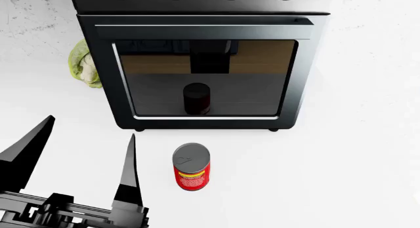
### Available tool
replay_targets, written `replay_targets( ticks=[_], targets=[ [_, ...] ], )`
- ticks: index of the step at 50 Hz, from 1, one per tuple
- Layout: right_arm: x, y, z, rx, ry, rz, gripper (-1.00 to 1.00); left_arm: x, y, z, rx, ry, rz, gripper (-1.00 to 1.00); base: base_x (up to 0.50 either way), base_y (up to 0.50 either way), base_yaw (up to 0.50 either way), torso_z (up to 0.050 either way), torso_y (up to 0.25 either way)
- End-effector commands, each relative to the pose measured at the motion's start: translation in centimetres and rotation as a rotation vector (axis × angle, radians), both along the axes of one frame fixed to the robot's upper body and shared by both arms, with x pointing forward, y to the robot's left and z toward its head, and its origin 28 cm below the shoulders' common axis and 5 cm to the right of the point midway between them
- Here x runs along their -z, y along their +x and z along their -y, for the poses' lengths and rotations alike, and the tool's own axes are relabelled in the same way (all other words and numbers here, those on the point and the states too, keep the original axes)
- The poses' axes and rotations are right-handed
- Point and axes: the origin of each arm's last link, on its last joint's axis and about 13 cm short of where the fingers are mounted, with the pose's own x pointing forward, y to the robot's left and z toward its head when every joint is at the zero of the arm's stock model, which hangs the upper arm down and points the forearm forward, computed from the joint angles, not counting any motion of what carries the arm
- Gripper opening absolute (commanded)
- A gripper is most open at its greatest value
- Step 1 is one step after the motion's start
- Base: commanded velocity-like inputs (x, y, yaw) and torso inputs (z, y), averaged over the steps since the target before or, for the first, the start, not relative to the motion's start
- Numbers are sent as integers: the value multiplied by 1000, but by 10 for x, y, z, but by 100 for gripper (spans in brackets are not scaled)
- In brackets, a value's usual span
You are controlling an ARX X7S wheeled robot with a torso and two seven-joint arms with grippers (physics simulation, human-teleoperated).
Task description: Pick the cans from the counter and place them in their designated side in the cabinet.
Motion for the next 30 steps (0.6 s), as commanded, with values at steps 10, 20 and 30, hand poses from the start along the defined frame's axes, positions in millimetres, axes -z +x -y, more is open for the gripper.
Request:
replay_targets(
  ticks=[10,20,30],
  targets=[
    [-41,98,15,227,27,-166,-100,2,0,3,14,10,-10,100,0,0,0,0,0],
    [-56,146,13,361,9,-254,-100,3,2,6,21,22,-24,100,0,0,0,0,0],
    [-66,199,26,616,67,-524,-100,3,1,4,14,28,-26,100,0,0,0,0,1]
  ],
)
